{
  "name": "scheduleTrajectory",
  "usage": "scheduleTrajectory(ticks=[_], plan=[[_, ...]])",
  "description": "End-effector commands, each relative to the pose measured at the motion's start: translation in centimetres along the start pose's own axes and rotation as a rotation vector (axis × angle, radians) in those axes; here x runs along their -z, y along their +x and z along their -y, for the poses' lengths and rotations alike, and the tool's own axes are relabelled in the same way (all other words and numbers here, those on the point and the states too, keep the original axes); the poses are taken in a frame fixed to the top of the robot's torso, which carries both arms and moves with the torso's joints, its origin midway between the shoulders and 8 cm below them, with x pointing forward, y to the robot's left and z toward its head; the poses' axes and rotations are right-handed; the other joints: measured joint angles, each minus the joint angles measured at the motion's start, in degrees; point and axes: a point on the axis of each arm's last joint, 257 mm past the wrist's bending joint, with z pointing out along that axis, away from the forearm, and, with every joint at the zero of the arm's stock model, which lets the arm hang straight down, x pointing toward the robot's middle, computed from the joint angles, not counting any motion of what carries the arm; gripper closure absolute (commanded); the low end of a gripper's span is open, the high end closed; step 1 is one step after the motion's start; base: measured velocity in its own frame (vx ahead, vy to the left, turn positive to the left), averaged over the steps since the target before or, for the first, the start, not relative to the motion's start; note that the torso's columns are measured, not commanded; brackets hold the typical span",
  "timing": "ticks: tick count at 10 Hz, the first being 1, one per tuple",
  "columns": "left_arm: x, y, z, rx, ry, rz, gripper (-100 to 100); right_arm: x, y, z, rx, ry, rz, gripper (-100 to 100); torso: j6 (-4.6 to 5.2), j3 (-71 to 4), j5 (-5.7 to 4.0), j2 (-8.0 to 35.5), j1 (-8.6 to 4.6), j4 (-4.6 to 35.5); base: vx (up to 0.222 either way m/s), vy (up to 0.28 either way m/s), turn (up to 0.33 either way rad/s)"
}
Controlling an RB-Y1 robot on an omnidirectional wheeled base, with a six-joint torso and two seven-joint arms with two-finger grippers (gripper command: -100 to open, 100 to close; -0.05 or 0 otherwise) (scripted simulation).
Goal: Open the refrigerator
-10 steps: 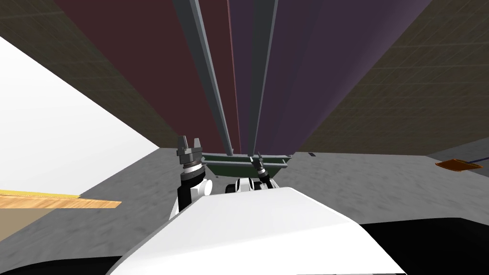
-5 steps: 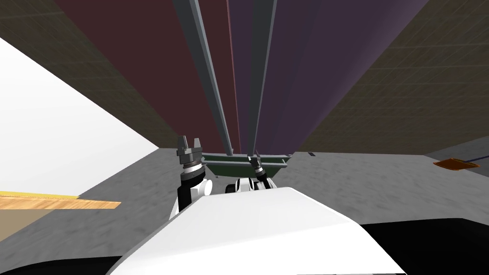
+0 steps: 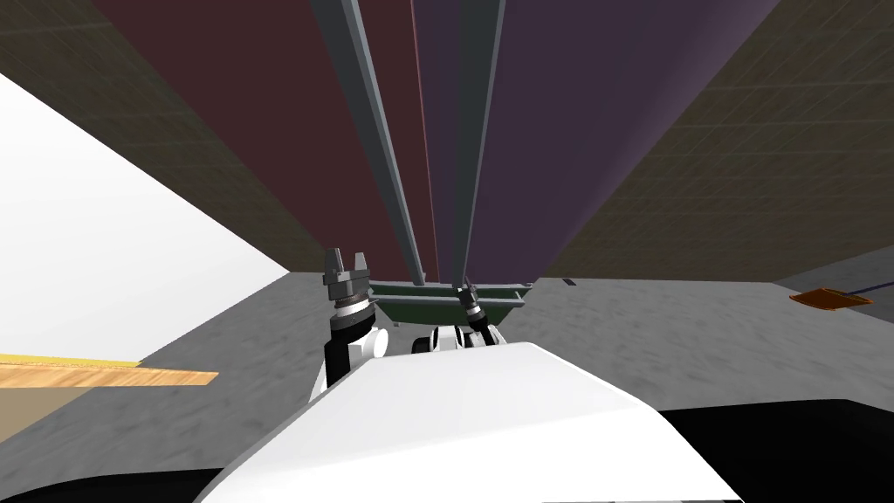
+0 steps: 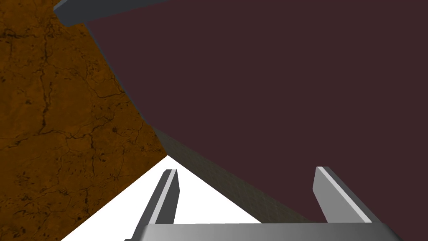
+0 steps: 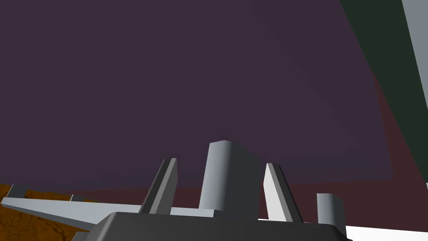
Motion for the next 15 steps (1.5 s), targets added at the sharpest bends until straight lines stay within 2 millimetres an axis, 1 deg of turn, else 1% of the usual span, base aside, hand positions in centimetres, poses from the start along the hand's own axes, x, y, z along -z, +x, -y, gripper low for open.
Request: scheduleTrajectory(ticks=[1, 2, 3, 5, 10, 11, 12, 13, 15], plan=[[0.0, 0.0, 0.0, 0.000, 0.000, 0.000, 0, 0.7, 0.3, -0.1, 0.001, 0.002, 0.000, 100, -0.05, -0.05, 0.02, -0.08, 0.11, -0.03, -0.015, -0.014, -0.007], [0.0, 0.0, 0.0, 0.000, 0.000, 0.000, 0, 0.1, -0.6, -0.8, -0.028, -0.028, 0.045, 100, 0.02, -0.13, 0.08, -0.15, 0.11, 0.13, -0.127, -0.124, 0.084], [0.0, 0.0, 0.0, 0.000, 0.000, 0.000, 0, -0.2, -1.0, -1.1, -0.042, -0.044, 0.066, 100, -0.09, 0.08, 0.00, 0.27, -0.15, 0.24, -0.184, -0.190, 0.177], [0.0, 0.0, 0.0, 0.000, 0.000, 0.000, 0, -0.8, -1.9, -1.7, -0.069, -0.078, 0.108, 100, 0.16, 0.34, 0.03, 0.66, -0.23, 0.45, -0.193, -0.187, 0.136], [0.0, 0.0, 0.0, 0.000, 0.000, 0.000, 0, -2.0, -4.0, -3.3, -0.130, -0.168, 0.202, 100, 0.01, 0.11, 0.12, 0.37, 0.10, 0.56, -0.179, -0.143, 0.093], [0.0, 0.0, 0.0, 0.000, 0.000, 0.000, 0, -1.3, -3.0, -3.2, -0.117, -0.167, 0.172, 100, -0.08, 0.13, 0.13, 0.43, 0.18, 0.61, -0.075, -0.076, 0.020], [0.0, 0.0, 0.0, 0.000, 0.000, 0.000, 0, -1.1, -4.4, -3.9, -0.143, -0.198, 0.216, 100, 0.07, -0.02, 0.18, 0.10, 0.33, 0.53, -0.094, -0.162, 0.138], [0.0, 0.0, 0.0, 0.000, 0.000, 0.000, 0, -1.1, -4.4, -3.9, -0.143, -0.198, 0.216, 100, -0.07, -0.01, 0.09, 0.18, 0.00, 0.43, -0.112, -0.184, 0.140], [0.0, 0.0, 0.0, 0.000, 0.000, 0.000, 0, -0.9, -5.8, -4.3, -0.167, -0.220, 0.264, 100, 0.09, 0.06, 0.07, 0.26, -0.08, 0.46, -0.080, -0.176, 0.126]])
